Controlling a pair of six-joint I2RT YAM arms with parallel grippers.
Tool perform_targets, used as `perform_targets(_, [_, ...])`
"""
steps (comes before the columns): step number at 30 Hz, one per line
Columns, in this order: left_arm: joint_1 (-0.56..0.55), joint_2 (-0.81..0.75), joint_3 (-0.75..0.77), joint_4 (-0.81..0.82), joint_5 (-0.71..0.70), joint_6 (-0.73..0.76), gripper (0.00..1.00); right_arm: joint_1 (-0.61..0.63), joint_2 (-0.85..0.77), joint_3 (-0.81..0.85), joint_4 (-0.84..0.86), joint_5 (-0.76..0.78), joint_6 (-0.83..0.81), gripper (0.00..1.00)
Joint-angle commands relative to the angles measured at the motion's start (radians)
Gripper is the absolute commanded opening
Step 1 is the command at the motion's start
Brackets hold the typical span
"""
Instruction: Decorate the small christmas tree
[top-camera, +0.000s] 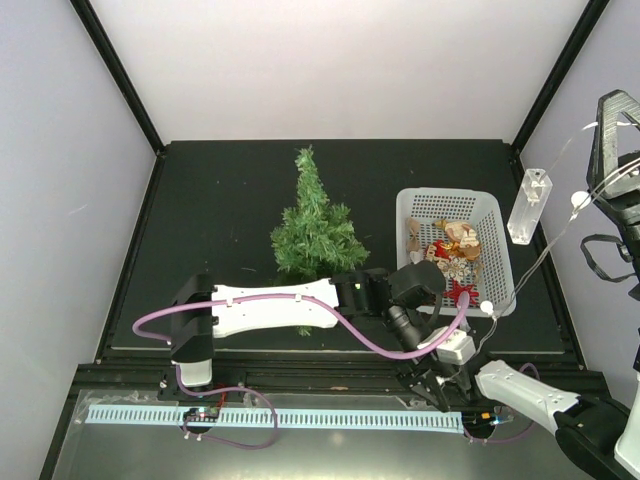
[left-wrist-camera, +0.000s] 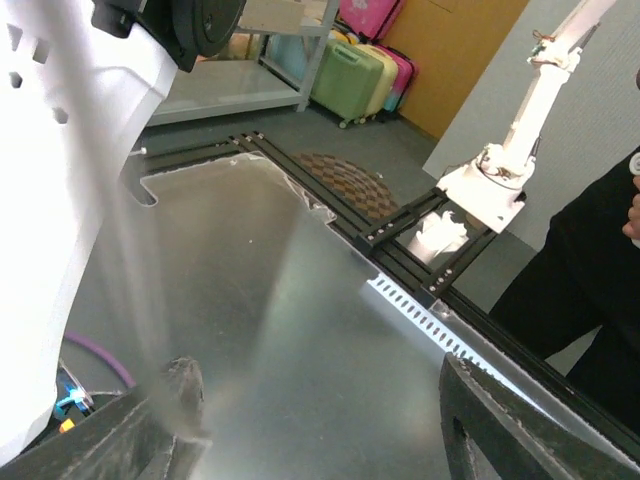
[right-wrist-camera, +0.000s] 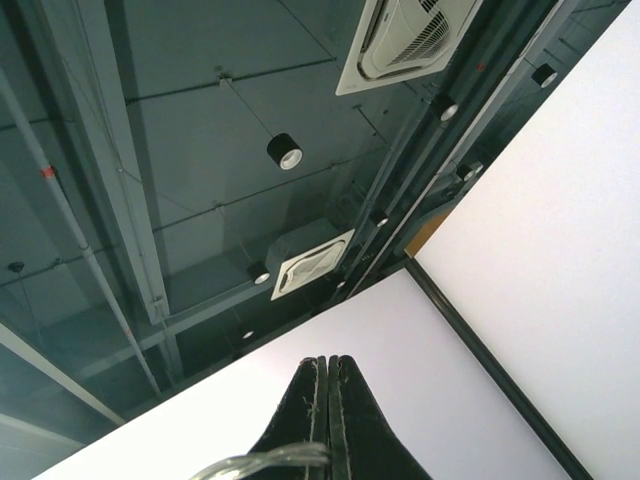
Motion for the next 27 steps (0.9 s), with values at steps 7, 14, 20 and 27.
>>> perform_targets(7, [-0.007, -0.027, 0.08, -0.064, -0.001, 0.043, 0.21, 0.007, -0.01, 0.005, 0.023, 0.005, -0.003, 0.01])
perform_targets(14, [0.004, -0.083, 0.113, -0.258, -0.044, 0.157, 0.02, 0.006, -0.025, 0.016, -0.005, 0.024, -0.036, 0.01])
perform_targets(20, [0.041, -0.179, 0.184, -0.546, -0.106, 0.336, 0.02, 0.007, -0.03, 0.071, -0.075, 0.048, -0.089, 0.01])
perform_targets(27, [0.123, -0.345, 0.263, -0.869, -0.234, 0.528, 0.02, 0.006, -0.061, 0.008, -0.11, 0.02, -0.096, 0.01])
